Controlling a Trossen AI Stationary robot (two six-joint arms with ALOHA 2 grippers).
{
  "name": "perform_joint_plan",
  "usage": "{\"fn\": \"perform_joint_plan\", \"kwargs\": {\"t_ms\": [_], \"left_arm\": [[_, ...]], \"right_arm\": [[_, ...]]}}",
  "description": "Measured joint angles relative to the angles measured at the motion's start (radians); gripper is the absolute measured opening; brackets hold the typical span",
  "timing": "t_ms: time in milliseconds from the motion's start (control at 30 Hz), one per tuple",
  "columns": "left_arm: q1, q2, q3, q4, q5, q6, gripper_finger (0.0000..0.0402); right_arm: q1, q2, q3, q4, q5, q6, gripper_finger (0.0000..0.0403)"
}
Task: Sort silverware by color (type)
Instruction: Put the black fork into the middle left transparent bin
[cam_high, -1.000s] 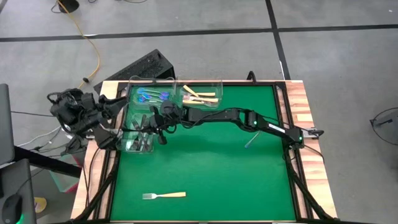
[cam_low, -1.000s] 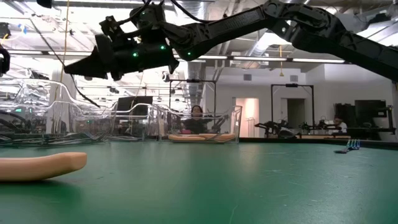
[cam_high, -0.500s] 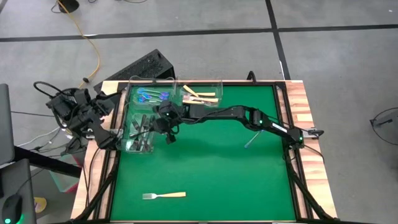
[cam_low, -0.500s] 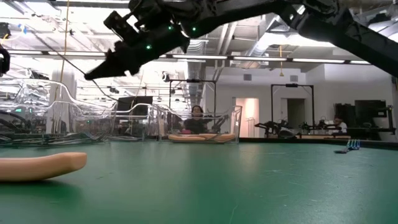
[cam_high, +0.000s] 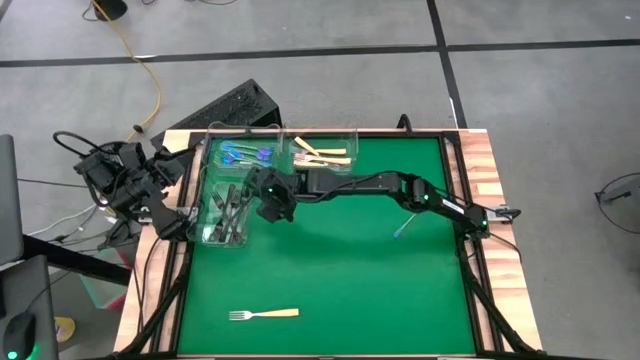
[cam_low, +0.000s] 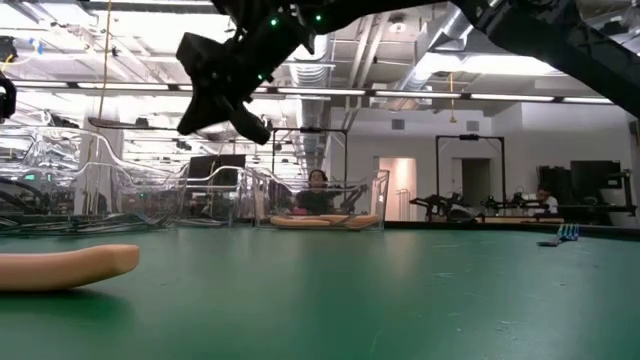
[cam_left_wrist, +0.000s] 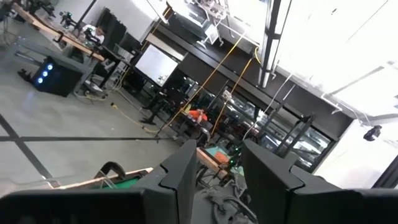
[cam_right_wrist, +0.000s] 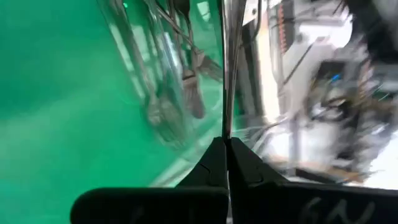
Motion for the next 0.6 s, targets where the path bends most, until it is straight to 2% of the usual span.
{"fn": "perform_joint_plan", "kwargs": {"t_ms": [100, 200, 367, 500, 600], "left_arm": [[0.000, 0.000, 0.000, -0.001, 0.000, 0.000, 0.0112], [0.000, 0.000, 0.000, -0.011, 0.000, -0.001, 0.0112], [0.000, 0.000, 0.000, -0.014, 0.000, -0.003, 0.0112], [0.000, 0.000, 0.000, -0.015, 0.000, -0.006, 0.0112], [0.000, 0.000, 0.000, -0.018, -0.005, -0.002, 0.0112]], "right_arm": [[0.013, 0.012, -0.003, 0.018, 0.018, -0.136, 0.0005], [0.027, 0.027, -0.006, 0.035, 0.088, -0.257, 0.0005], [0.034, 0.040, -0.006, 0.216, 0.169, -0.414, 0.0005], [0.036, 0.038, -0.004, 0.309, 0.169, -0.480, 0.0005], [0.038, 0.042, -0.004, 0.270, 0.108, -0.492, 0.0005]]}}
